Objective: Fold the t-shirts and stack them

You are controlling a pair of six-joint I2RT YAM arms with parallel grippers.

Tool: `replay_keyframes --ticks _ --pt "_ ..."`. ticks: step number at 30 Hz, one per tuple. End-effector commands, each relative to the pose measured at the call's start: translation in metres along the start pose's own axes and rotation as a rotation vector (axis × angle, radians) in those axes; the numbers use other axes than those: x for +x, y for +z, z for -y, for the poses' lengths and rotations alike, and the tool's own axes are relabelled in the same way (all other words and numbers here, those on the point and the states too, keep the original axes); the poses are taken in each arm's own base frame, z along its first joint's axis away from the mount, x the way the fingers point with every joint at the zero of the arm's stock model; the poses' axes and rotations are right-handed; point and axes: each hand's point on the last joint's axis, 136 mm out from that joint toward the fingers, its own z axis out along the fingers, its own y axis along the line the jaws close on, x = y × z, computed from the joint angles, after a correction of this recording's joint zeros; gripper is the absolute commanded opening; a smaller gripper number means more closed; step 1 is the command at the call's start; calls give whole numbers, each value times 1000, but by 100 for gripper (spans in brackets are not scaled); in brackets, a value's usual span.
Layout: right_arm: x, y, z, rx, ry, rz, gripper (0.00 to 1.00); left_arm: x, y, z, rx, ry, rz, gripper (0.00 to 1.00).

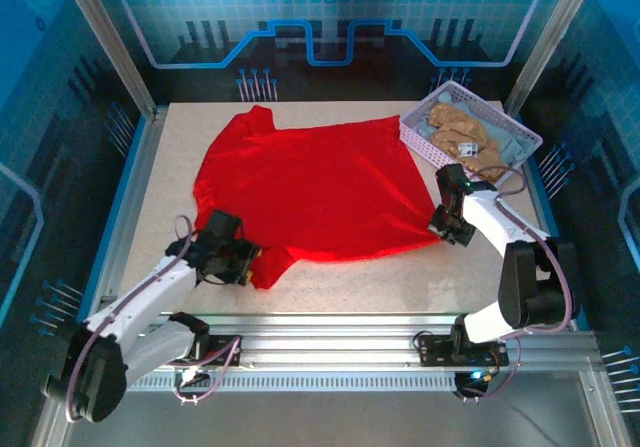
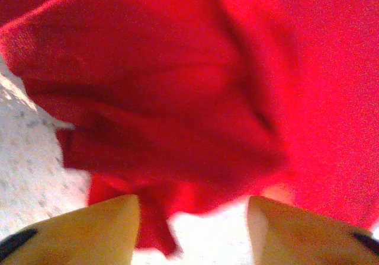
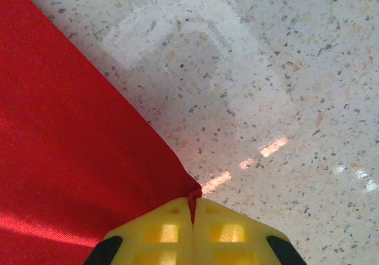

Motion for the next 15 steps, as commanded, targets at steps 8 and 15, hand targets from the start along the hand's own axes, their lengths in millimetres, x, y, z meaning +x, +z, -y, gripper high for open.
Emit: replay_keyframes --ticks 8,15 --pt "-13 -35 5 -68 77 56 36 -75 -49 83 63 -15 157 55" --pt "-26 -68 -62 -356 -91 157 35 -196 7 185 84 -45 201 22"
